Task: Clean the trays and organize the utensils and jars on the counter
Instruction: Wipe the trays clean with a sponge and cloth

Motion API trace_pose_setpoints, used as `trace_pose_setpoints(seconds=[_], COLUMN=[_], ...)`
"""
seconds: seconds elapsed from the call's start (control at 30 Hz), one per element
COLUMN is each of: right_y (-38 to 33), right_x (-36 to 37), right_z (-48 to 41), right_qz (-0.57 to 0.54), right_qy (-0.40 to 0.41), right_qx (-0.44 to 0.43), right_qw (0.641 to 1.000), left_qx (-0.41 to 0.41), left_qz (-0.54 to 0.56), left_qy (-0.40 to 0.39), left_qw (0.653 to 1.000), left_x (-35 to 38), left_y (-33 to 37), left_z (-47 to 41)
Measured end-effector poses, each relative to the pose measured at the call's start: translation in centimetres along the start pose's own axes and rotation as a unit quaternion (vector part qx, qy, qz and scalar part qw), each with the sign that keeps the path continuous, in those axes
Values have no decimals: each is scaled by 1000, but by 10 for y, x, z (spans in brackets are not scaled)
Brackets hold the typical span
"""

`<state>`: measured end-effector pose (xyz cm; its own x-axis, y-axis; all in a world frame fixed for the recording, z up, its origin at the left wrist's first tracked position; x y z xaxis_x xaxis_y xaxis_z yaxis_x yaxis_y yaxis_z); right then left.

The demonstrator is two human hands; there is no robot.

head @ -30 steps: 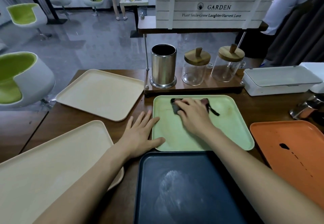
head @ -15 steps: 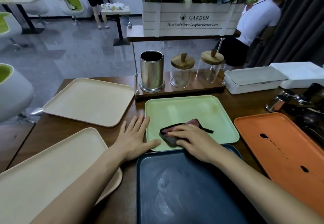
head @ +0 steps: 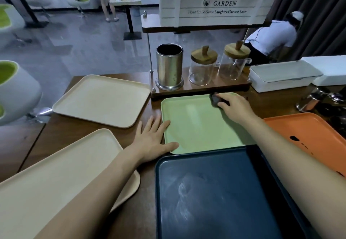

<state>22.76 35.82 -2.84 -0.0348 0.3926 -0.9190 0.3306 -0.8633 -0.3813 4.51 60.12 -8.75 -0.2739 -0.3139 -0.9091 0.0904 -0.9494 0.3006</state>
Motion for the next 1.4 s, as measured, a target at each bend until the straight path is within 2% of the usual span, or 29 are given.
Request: trace_pose_setpoints(seconds=[0.1, 0.2, 0.33, 0.4, 0.53, 0.63, 0.73, 0.8, 0.93, 1.1, 1.2, 1.3, 1.4], right_y=[-16, -53, -108, -111, -87, -76, -67, -62, -61, -75, -81, -83, -80], right_x=[6, 12, 26, 26, 7, 4, 1, -8, -28, -43, -55, -60, -57], right_z=[17, 52, 103, 110, 96, 87, 76, 66, 58, 63, 69, 73, 76], right_qz=[19, 26, 52, 68, 1, -17, -76, -142, -362, -534, -606, -630, -659], right_qy=[-8, -30, -98, -126, -100, -92, -75, -48, -71, -165, -195, -206, -216], right_qx=[-8, -52, -120, -126, -97, -92, -68, -67, -49, -38, -33, -32, -15], right_qw=[1000, 998, 987, 982, 990, 991, 992, 986, 928, 828, 770, 748, 720], left_qx=[-8, -13, -14, -10, 9, 29, 72, 81, 24, -39, -20, -22, -29], left_qz=[-7, -7, -8, 1, 22, 48, 72, 82, 134, 285, 354, 409, 422], left_qy=[3, 4, 10, 23, 54, 131, 236, 268, 274, 256, 259, 251, 250], left_qw=[1000, 1000, 1000, 1000, 998, 990, 967, 956, 952, 923, 898, 877, 871], left_x=[1, 0, -1, -4, -13, -34, -59, -66, -65, -63, -63, -59, -56], left_y=[1, 2, 4, 4, 8, 20, 42, 56, 68, 69, 78, 83, 82], left_z=[0, 0, 1, 2, 6, 14, 26, 30, 32, 24, 21, 20, 21])
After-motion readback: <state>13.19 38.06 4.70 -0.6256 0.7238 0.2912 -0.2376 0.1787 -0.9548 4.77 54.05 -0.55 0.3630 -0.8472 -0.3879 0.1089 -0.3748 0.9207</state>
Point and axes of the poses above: each hand's wrist, its own z-axis away from the middle knuckle, its own x-axis out of the palm, y = z × x, the point moved 10 cm from there along -z, towards the middle knuckle, and after that the axes turned 1 degree about x, right-handed, at the moved point
